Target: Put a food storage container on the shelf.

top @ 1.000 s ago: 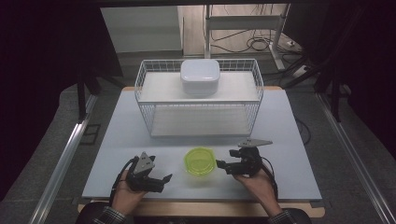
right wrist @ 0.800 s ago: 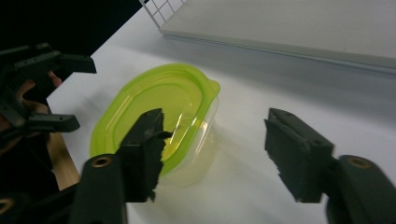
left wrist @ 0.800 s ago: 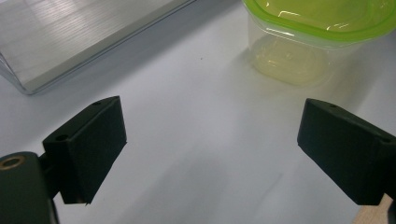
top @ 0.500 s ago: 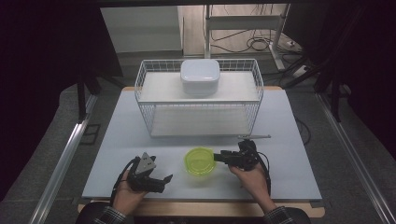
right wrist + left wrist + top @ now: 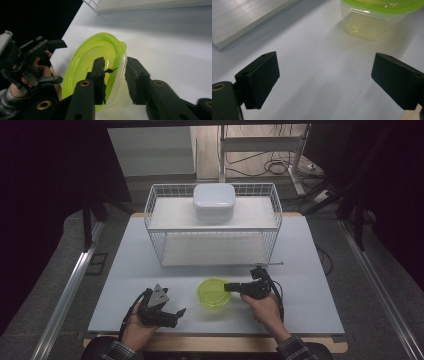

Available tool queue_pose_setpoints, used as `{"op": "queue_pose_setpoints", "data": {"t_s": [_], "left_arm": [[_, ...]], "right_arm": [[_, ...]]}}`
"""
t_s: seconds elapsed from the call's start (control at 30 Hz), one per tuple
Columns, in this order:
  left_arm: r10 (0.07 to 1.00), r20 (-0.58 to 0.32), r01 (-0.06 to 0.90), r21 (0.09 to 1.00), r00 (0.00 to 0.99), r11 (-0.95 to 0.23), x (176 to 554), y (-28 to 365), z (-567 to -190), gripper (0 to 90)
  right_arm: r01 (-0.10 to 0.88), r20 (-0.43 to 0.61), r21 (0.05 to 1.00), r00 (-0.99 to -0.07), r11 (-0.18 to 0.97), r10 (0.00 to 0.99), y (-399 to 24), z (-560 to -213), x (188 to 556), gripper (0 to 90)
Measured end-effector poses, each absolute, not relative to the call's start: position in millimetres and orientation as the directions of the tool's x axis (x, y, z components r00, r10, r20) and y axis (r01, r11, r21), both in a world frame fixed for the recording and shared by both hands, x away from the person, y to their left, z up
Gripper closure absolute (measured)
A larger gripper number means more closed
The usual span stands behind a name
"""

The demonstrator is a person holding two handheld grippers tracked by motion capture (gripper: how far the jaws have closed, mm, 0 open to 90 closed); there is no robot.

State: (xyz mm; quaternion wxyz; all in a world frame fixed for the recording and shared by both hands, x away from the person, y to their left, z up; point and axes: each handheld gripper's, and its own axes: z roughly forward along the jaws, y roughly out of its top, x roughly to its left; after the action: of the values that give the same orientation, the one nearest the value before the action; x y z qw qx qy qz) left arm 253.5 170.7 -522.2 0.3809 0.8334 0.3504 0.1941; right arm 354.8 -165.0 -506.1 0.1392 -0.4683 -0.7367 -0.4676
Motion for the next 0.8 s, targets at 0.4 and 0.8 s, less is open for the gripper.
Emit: {"op": "queue_pose_setpoints", "data": {"t_s": [0.4,0.8], "left_arm": [[0.725,0.077,0.430,0.761,0.684,-0.486,252.9,167.9,-523.4,7.8],[0.734,0.083,0.424,0.770,0.674,-0.476,252.2,169.4,-521.8,7.8]], "right_arm": [[0.871,0.731,0.487,-0.450,0.071,0.513,-168.8,-509.1,355.2,82.2],[0.846,0.719,0.529,-0.489,0.068,0.494,-168.0,-495.0,349.6,82.8]]}}
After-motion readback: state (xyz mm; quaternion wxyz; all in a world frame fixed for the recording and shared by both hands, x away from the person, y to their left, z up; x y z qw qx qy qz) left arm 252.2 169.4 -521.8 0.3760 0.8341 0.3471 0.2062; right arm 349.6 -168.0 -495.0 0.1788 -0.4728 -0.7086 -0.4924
